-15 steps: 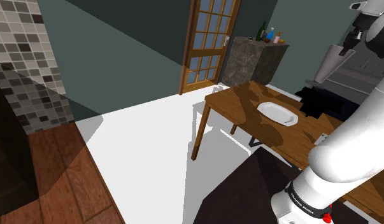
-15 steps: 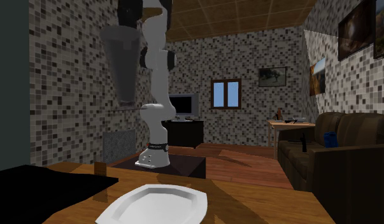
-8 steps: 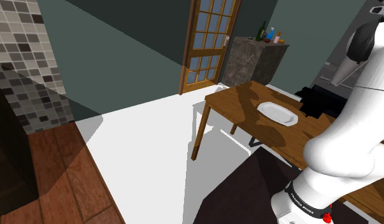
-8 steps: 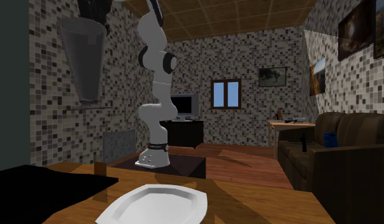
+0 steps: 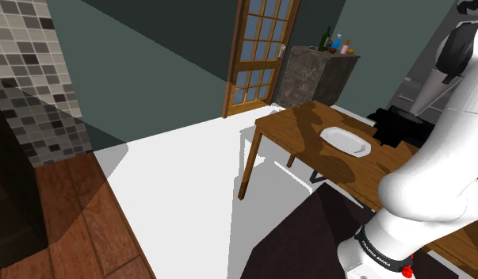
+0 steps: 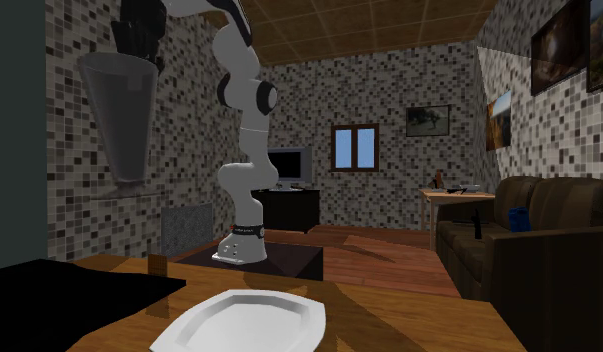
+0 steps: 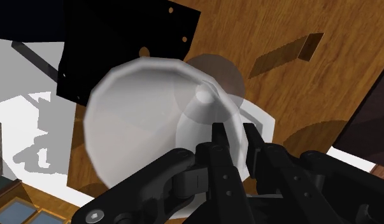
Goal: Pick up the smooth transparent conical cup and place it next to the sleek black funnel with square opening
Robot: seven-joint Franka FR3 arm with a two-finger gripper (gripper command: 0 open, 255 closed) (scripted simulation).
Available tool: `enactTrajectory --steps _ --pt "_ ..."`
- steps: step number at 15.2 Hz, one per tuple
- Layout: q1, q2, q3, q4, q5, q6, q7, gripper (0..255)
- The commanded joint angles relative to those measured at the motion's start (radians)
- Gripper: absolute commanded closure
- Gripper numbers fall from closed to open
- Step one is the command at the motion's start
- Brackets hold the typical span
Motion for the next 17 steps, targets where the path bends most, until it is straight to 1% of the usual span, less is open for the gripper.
enactTrajectory --steps 1,8,17 --pt "0.017 -0.016 -0.001 -0.045 -0.014 0.036 0.004 255" --pt "0.063 -0.063 -0.001 -0.189 -0.055 0.150 0.019 255" --pt "0.092 -0.094 0.002 -0.339 -0.080 0.281 0.027 255"
